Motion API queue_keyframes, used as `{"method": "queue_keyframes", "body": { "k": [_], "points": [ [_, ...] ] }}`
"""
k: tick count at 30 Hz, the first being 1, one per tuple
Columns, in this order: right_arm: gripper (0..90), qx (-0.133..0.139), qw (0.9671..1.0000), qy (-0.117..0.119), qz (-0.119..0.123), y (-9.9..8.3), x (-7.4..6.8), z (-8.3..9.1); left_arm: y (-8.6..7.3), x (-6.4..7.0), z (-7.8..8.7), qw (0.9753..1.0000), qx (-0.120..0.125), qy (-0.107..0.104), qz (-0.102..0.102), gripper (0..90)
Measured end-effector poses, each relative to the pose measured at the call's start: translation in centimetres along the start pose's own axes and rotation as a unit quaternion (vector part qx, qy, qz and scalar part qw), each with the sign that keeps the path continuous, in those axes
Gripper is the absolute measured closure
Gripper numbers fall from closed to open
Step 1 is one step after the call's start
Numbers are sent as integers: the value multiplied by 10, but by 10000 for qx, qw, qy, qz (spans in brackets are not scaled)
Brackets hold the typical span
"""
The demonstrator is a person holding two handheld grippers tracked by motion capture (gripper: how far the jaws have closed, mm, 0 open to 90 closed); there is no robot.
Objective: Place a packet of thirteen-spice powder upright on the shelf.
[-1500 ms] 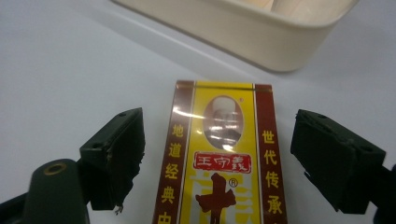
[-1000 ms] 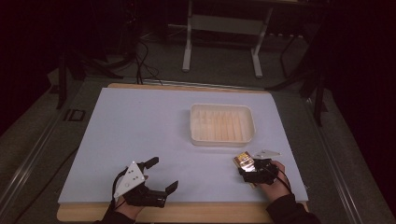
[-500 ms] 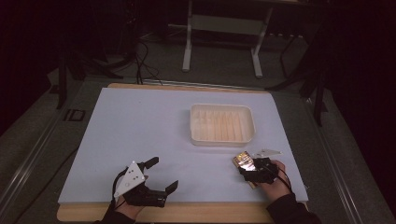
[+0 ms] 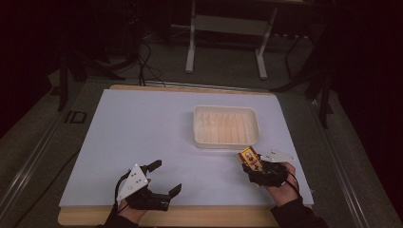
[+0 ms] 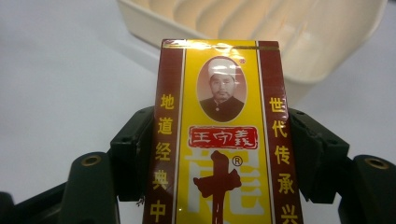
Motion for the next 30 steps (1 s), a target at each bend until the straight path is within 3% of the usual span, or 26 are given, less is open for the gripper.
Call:
{"method": "queue_keyframes", "body": {
  "k": [4,12,15,17,19,25,26,30],
  "points": [
    [322,271,9995,-21,140,9,-3,11,-2,-2,-2,9999,-97,75,23,23],
    [323,553,9982,47,244,19,-14,25,-1,-3,-4,9998,-102,185,52,23],
    [323,672,9970,35,376,24,-21,29,4,3,-3,9999,12,-47,100,24],
    [323,755,9962,56,442,27,-24,32,7,5,-3,10000,26,-55,57,23],
    [323,829,9953,60,507,30,-27,34,10,8,-4,9998,22,-113,145,23],
    [322,1041,9925,94,640,42,-36,41,21,15,-7,9988,-61,-246,419,23],
    [323,1070,9920,106,667,44,-38,42,23,17,-8,9984,-186,-289,446,24],
    [322,1309,9873,74,901,56,-52,53,34,27,-12,9984,-317,-401,222,23]
  ]
}}
Point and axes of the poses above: each handheld gripper's, and its own axes: z roughly backward along the jaws, y roughly out of its top, x roughly to its right, the point moved 9 cm from there along -z, roughly forward along the jaws, and after that the axes turned 8 degrees about -x, right-handed, at the moved point
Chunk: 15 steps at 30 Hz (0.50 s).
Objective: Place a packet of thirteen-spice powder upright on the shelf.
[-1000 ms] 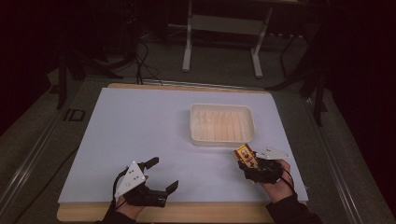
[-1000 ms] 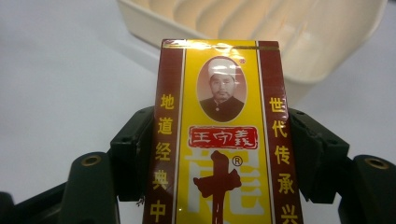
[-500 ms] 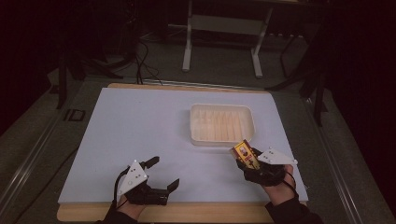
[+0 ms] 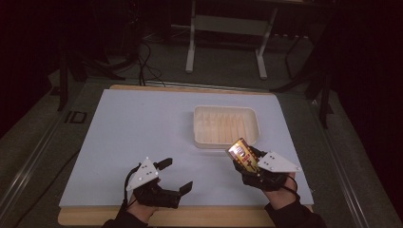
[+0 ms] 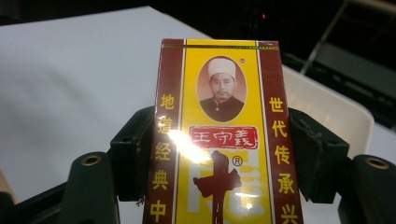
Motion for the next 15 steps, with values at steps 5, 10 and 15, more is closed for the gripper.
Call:
{"method": "queue_keyframes", "body": {
  "k": [5,10,15],
  "points": [
    [322,209,9996,32,176,13,-13,6,14,6,-6,10000,-14,-58,20,23],
    [322,441,9985,18,312,23,-23,11,33,11,-16,9996,163,-95,190,23],
    [322,661,9967,24,477,31,-33,11,52,16,-28,9992,325,-155,143,25]
  ]
}}
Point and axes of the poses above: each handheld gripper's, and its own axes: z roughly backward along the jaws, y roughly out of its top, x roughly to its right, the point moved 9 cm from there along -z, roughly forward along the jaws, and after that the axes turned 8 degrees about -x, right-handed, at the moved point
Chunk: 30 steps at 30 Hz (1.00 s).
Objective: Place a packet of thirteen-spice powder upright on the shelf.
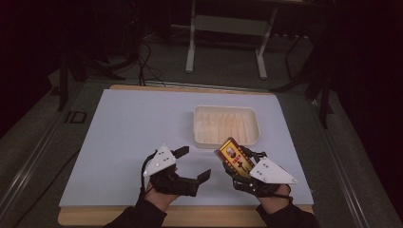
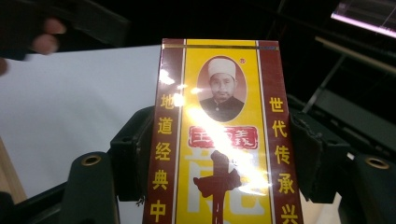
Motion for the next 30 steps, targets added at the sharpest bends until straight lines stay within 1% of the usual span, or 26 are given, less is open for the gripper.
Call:
{"method": "queue_keyframes", "body": {
  "k": [1,2,4,5,7,8,9,11,12,13,14,15,16,17,18,19,20,22,23,24,25,26,27,28,30],
  "points": [
    [322,32,10000,-17,56,1,-2,-1,3,1,-2,10000,26,-51,37,34],
    [322,89,9999,-56,109,3,-4,-1,5,2,-5,10000,24,-47,40,53],
    [322,132,9997,-90,210,4,-7,-1,8,4,-9,9999,53,-108,66,53],
    [322,167,9996,-99,222,5,-9,-2,9,5,-12,9999,32,-97,88,54],
    [322,182,9995,-75,252,6,-12,-3,10,7,-16,9997,29,-174,146,55],
    [322,209,9994,-80,259,7,-13,-3,11,8,-18,9997,16,-165,160,61],
    [322,224,9994,-78,271,7,-14,-3,11,8,-20,9996,14,-202,188,68],
    [322,260,9994,-48,225,8,-15,-4,11,9,-23,9995,-17,-194,255,73],
    [322,272,9994,-42,220,8,-16,-4,12,10,-24,9992,40,-274,304,82],
    [322,259,9994,-8,226,8,-17,-5,12,10,-25,9989,70,-320,345,114],
    [322,283,9994,-19,221,8,-18,-5,12,10,-26,9989,80,-289,365,161],
    [322,279,9993,-13,248,8,-18,-5,13,10,-27,9984,121,-361,426,162],
    [322,262,9993,5,259,8,-20,-6,13,10,-27,9984,121,-361,426,198],
    [322,262,9993,5,259,8,-20,-6,13,9,-28,9983,126,-329,473,198],
    [322,288,9992,-5,264,8,-20,-6,13,9,-29,9979,159,-331,530,235],
    [322,286,9993,11,261,8,-21,-6,13,9,-29,9976,151,-373,572,254],
    [322,297,9992,11,261,8,-21,-6,12,8,-31,9974,137,-368,609,290],
    [322,336,9991,24,263,9,-22,-5,12,9,-32,9961,141,-507,715,338],
    [322,346,9991,29,260,9,-22,-5,11,9,-33,9962,111,-498,704,359],
    [322,366,9990,29,253,10,-22,-5,11,10,-34,9961,122,-521,704,362],
    [322,360,9990,51,262,10,-22,-5,10,11,-34,9956,112,-602,706,403],
    [322,360,9990,51,262,10,-22,-5,10,11,-34,9956,112,-602,706,432],
    [322,375,9989,55,263,10,-23,-5,10,13,-35,9951,145,-633,750,432],
    [321,391,9988,85,292,10,-25,-5,10,13,-34,9954,170,-608,723,543],
    [321,434,9985,68,329,10,-25,-4,11,15,-33,9955,218,-586,705,567]
  ]
}}
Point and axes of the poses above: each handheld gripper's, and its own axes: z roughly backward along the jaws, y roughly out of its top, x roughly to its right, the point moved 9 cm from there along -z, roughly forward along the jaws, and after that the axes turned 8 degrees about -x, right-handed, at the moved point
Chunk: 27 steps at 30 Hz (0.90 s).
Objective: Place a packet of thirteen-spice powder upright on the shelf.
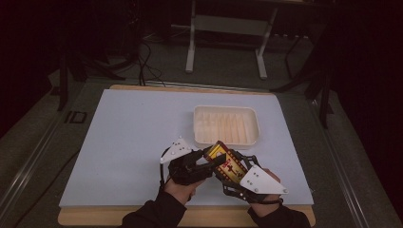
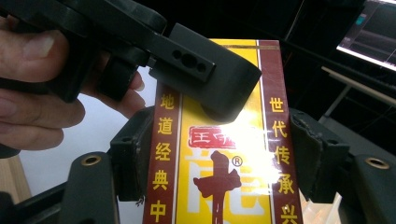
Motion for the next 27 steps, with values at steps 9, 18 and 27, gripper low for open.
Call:
{"method": "queue_keyframes", "body": {
  "k": [9,18,27],
  "points": [
    [317,-63,9999,-121,-26,-4,0,-3,3,4,0,10000,-43,16,1,681],
    [285,-132,9993,-105,-321,-5,6,-7,11,7,-6,9993,-207,224,-222,697],
    [218,-288,9980,-16,-563,-7,16,-7,31,13,-5,9985,-124,303,-429,698]
  ]
}}
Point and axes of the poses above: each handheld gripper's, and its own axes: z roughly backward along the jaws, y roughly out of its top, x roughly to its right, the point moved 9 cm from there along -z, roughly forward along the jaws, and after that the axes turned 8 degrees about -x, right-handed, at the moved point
